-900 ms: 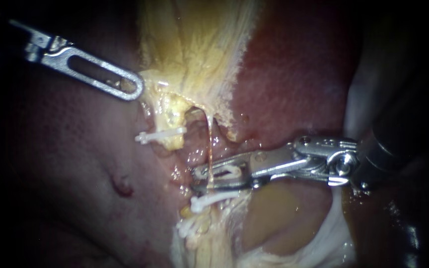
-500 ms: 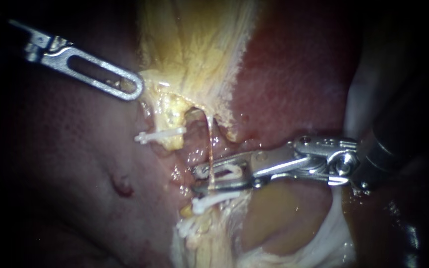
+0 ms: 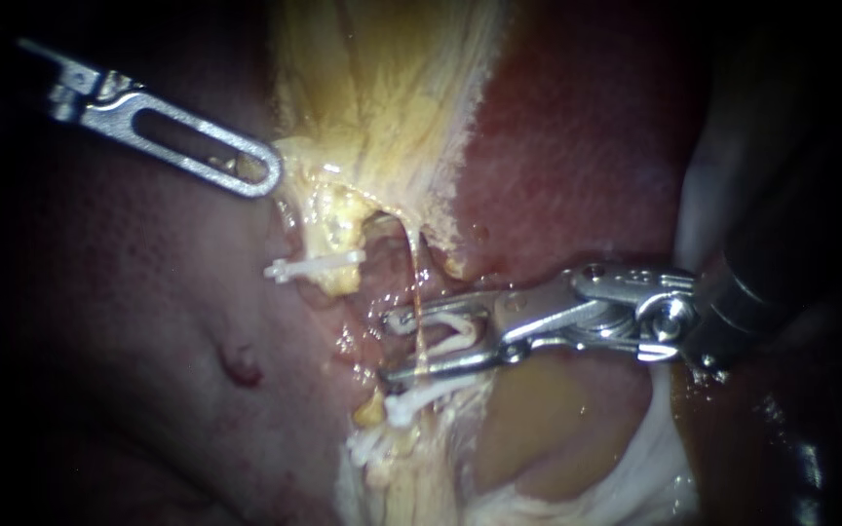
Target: Clipping second clip right tube
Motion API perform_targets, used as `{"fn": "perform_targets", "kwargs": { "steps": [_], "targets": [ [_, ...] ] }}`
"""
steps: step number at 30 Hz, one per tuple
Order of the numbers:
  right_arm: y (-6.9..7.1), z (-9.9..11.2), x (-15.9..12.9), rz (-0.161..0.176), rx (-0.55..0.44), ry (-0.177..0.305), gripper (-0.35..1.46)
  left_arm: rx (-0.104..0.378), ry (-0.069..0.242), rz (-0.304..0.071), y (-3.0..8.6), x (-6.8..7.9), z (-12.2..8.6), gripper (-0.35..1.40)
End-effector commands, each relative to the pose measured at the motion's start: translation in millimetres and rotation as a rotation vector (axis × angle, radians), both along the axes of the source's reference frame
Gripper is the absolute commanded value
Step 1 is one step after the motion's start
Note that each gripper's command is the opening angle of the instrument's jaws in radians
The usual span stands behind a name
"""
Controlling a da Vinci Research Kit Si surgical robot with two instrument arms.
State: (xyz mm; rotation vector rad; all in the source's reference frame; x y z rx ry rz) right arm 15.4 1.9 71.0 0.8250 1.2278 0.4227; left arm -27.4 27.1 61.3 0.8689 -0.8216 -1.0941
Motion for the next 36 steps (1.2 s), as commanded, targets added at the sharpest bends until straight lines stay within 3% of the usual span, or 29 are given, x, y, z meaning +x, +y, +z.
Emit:
{"fn": "perform_targets", "kwargs": {
  "steps": [1, 11, 23, 36],
  "targets": [
    [0.0, 0.1, -0.1, -0.003, -0.007, 0.003, 0.37, 0.000, 0.000, 0.000, 0.0, 0.0, 0.1, -0.35],
    [0.2, 1.2, -0.2, -0.006, -0.032, 0.010, 0.32, -0.001, 0.000, 0.000, 0.0, 0.0, 0.1, -0.35],
    [1.6, 3.2, -1.4, 0.007, -0.047, 0.009, 0.23, -0.001, 0.000, 0.000, 0.0, 0.0, 0.1, -0.35],
    [2.3, 2.6, -4.1, 0.016, -0.071, 0.003, 0.21, -0.001, 0.000, 0.000, -0.1, 0.1, 0.0, -0.35]
  ]
}}
